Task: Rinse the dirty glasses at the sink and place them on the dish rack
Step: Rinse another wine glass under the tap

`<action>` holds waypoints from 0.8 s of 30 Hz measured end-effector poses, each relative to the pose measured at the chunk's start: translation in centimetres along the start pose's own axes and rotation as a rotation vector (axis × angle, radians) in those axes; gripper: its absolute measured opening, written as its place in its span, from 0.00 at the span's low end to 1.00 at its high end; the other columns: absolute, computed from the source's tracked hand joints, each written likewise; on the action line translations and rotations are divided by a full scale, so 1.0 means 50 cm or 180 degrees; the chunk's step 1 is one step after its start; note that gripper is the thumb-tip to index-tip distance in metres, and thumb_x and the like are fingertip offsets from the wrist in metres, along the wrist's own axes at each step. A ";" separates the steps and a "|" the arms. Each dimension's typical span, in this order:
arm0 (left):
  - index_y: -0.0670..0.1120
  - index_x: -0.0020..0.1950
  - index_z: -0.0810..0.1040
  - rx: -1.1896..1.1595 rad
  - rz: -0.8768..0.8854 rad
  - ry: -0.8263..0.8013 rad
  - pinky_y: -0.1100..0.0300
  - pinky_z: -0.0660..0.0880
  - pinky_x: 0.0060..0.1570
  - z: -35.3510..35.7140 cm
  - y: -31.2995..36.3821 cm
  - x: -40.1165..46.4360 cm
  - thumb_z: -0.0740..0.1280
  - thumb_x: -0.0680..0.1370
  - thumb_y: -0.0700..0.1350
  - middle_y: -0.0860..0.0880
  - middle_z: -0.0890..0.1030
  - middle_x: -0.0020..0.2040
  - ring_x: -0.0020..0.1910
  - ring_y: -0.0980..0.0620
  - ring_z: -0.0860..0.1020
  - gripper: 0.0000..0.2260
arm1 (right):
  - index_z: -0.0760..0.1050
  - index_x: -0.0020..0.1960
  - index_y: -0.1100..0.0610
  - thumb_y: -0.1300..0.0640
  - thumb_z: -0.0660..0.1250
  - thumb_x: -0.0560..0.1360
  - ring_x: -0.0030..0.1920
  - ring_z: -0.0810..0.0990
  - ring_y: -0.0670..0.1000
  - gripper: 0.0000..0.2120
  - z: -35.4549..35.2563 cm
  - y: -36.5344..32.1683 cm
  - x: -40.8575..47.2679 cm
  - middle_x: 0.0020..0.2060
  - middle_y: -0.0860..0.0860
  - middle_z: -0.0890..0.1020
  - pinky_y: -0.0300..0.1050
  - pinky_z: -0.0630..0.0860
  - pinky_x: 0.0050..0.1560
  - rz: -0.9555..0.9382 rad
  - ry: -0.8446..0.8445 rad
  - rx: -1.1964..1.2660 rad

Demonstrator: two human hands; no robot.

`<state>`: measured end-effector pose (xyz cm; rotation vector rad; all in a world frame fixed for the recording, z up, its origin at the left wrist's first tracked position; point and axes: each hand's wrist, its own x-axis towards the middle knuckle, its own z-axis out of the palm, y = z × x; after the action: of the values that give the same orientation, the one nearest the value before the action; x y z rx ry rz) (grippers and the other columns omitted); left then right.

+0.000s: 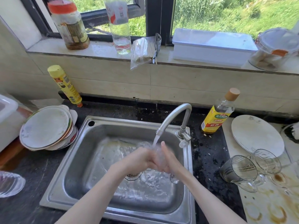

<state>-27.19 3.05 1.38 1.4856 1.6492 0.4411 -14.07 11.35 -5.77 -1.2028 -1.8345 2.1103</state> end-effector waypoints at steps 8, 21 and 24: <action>0.47 0.39 0.76 -0.0479 -0.0143 0.0747 0.60 0.73 0.43 0.016 0.000 0.012 0.72 0.72 0.42 0.53 0.78 0.39 0.37 0.59 0.74 0.05 | 0.77 0.50 0.50 0.33 0.49 0.76 0.40 0.79 0.40 0.26 0.010 -0.024 0.014 0.41 0.44 0.81 0.43 0.76 0.47 -0.0343 0.0405 -0.0078; 0.47 0.45 0.79 -0.0195 0.0010 0.0102 0.68 0.73 0.46 0.013 -0.015 0.008 0.69 0.74 0.38 0.56 0.81 0.44 0.41 0.64 0.76 0.04 | 0.74 0.54 0.62 0.43 0.45 0.81 0.19 0.69 0.38 0.28 -0.011 -0.025 -0.008 0.24 0.44 0.74 0.28 0.62 0.22 0.0082 0.0094 0.0020; 0.46 0.45 0.84 0.0030 -0.0012 0.0013 0.76 0.70 0.43 0.009 -0.011 0.009 0.69 0.73 0.35 0.55 0.84 0.44 0.39 0.69 0.77 0.07 | 0.76 0.41 0.56 0.38 0.40 0.79 0.16 0.65 0.40 0.32 -0.013 -0.036 -0.016 0.15 0.44 0.69 0.30 0.59 0.18 0.0290 -0.0025 0.0011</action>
<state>-27.18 3.25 0.55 1.4893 1.6592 0.4352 -13.86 11.90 -3.78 -1.3030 -1.8118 2.1668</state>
